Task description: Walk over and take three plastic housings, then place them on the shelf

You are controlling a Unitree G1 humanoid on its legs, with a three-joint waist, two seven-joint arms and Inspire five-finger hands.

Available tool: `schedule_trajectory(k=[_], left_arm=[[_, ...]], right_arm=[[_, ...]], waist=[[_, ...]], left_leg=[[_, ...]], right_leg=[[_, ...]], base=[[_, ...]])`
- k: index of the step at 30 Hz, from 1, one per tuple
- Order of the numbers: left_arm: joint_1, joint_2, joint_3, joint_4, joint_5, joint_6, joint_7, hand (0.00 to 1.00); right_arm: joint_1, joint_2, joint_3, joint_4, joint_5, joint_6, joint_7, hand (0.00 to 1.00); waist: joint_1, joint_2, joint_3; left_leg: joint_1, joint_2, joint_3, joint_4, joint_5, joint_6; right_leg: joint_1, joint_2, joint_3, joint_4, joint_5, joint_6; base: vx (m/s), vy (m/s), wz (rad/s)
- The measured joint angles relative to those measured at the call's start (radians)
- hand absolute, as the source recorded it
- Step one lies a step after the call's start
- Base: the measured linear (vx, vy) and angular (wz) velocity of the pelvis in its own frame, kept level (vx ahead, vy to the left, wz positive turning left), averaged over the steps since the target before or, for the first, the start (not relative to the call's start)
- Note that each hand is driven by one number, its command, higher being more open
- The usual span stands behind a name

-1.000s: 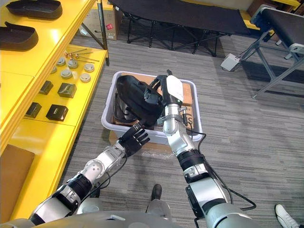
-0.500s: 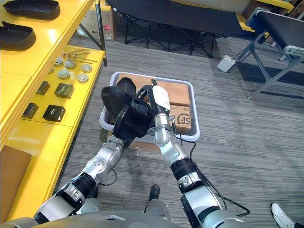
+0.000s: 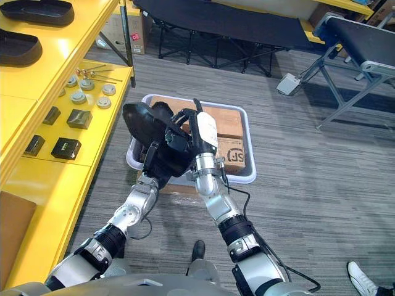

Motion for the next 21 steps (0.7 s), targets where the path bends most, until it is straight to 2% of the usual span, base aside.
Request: schedule_trajectory(k=[5,6,11,13,17,21], left_arm=[[0.0,-0.001,-0.025,-0.002,0.021,-0.025,0.0,0.0],[0.0,-0.002,-0.031,-0.004,0.03,-0.033,0.0,0.0],[0.032,-0.006,-0.005,-0.094,0.233,-0.114,0.039,0.0],[0.032,0.023,0.012,-0.151,0.432,-0.138,0.105,0.0],[0.052,0.04,0.057,-0.249,0.617,-0.116,0.18,0.0],[0.125,0.039,0.124,-0.386,0.754,-0.087,0.194,0.0]], right_arm=[[0.027,-0.002,-0.002,-0.02,0.019,-0.003,-0.014,0.0],[0.033,-0.003,-0.002,-0.027,0.019,-0.003,-0.019,1.0],[0.098,-0.022,0.008,-0.058,0.019,-0.032,-0.027,1.0],[0.132,-0.033,0.013,-0.061,0.041,-0.033,-0.025,1.0],[0.151,-0.025,0.013,-0.102,0.1,-0.032,-0.007,1.0],[0.198,-0.018,0.016,-0.195,0.159,-0.031,0.033,1.0]], waist=[[-0.005,-0.001,0.0],[-0.005,-0.001,0.0],[0.002,-0.001,0.0],[0.01,0.0,0.0],[0.013,0.0,-0.001],[0.013,0.0,-0.009]], left_leg=[[0.0,0.0,0.001,0.0,-0.002,0.0],[0.001,0.0,0.002,0.0,-0.003,0.0],[0.001,0.0,0.004,0.009,-0.012,0.0],[0.003,0.0,0.004,0.011,-0.015,0.001],[0.003,0.0,0.004,0.012,-0.016,0.001],[0.003,0.0,0.006,0.026,-0.027,0.0]], right_leg=[[0.0,0.0,0.0,-0.001,0.0,0.0],[0.0,0.0,0.0,-0.001,0.0,0.0],[0.004,0.0,0.001,-0.003,0.0,0.0],[0.008,0.0,0.001,-0.005,0.0,0.0],[0.009,0.0,0.0,-0.009,0.0,0.0],[0.018,0.0,0.0,-0.019,0.001,0.0]], base=[[0.0,0.0,0.0],[0.0,0.0,0.0],[0.0,0.0,0.0],[0.0,0.0,0.0],[0.0,0.0,0.0],[0.0,0.0,0.0]])
